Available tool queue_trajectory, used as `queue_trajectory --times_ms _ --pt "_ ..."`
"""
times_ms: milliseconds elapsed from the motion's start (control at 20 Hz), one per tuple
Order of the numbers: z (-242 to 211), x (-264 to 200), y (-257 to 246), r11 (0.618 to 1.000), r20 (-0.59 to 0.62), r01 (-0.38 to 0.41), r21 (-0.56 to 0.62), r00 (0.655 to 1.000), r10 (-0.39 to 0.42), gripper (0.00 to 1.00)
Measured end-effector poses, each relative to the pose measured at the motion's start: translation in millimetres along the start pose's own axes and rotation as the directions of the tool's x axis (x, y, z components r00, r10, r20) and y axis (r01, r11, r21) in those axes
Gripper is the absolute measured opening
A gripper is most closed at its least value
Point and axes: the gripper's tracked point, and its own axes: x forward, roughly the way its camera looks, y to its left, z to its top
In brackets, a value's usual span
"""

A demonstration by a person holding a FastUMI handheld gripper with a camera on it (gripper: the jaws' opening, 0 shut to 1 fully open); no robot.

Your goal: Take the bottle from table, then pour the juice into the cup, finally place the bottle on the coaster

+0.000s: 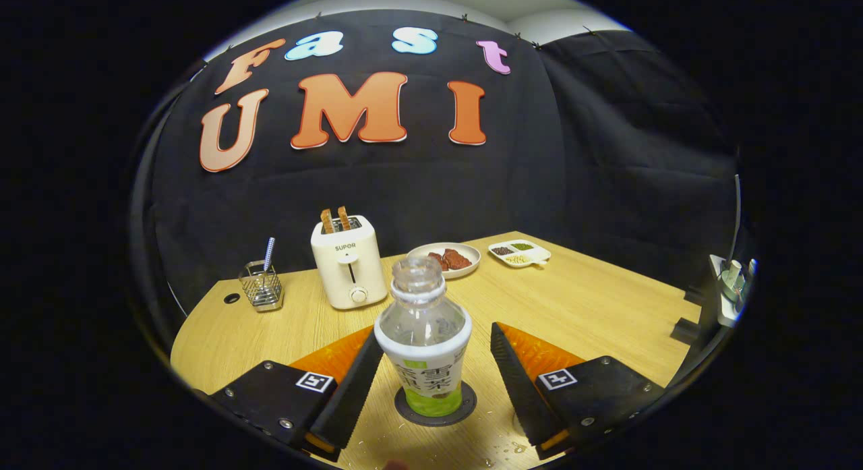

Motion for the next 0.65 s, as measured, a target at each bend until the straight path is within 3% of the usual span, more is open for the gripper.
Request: queue_trajectory --times_ms 150,350,500,650 --pt "47 -31 7 0.999 0.072 -0.022 -0.025 0.997 0.024 0.97" --pt "99 -84 40 0.991 0.131 -0.128 -0.028 0.983 0.131 0.96" --pt "126 -132 72 0.972 0.160 -0.230 -0.047 0.959 0.234 0.97" --pt "148 -185 120 0.935 0.219 -0.353 -0.034 0.910 0.352 0.96"
